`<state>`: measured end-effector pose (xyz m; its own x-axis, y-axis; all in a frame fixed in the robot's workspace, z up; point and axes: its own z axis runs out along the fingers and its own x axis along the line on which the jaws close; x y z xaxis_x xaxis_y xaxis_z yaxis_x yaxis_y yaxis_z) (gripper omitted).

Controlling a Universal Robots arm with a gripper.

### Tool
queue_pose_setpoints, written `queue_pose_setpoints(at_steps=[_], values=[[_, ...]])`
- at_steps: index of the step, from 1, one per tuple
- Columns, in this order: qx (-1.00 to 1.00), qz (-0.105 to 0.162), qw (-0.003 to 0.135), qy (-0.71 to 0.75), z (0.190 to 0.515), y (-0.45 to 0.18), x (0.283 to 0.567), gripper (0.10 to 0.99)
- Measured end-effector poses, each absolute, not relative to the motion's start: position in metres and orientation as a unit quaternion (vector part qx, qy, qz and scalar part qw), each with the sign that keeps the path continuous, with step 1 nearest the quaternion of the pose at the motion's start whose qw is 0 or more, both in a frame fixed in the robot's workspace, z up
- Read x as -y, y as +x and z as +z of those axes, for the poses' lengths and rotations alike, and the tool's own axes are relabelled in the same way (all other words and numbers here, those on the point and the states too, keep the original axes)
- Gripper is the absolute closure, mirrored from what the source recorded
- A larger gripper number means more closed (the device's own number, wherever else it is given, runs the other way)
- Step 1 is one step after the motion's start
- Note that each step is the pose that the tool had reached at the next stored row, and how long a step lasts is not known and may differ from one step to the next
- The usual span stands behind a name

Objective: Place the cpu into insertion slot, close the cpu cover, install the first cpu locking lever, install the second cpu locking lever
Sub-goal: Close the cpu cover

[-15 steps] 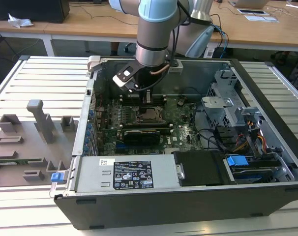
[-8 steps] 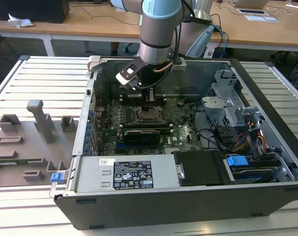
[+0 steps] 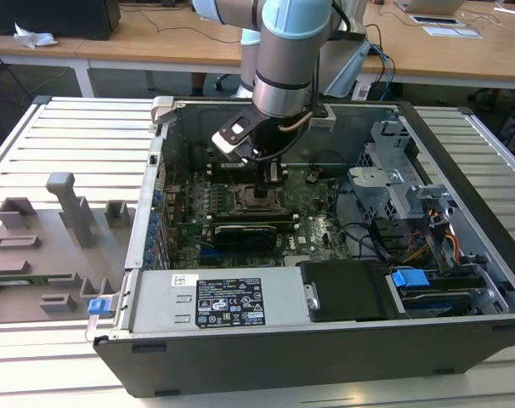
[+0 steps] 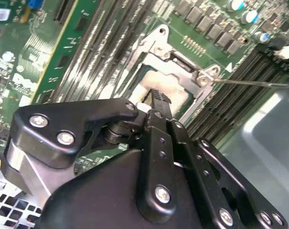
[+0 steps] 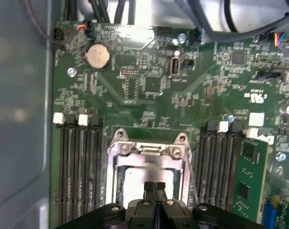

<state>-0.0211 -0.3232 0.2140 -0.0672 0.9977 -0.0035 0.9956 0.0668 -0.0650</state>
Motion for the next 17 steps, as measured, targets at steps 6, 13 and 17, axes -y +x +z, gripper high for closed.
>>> queue_pose_setpoints(at_steps=[6,13,17], values=[[0.73,0.025,0.021,-0.683,0.2142,-0.013,0.3236,0.976],[0.73,0.025,0.021,-0.683,0.2163,-0.0102,0.3235,0.976],[0.73,0.025,0.021,-0.683,0.2179,-0.0084,0.3235,0.976]])
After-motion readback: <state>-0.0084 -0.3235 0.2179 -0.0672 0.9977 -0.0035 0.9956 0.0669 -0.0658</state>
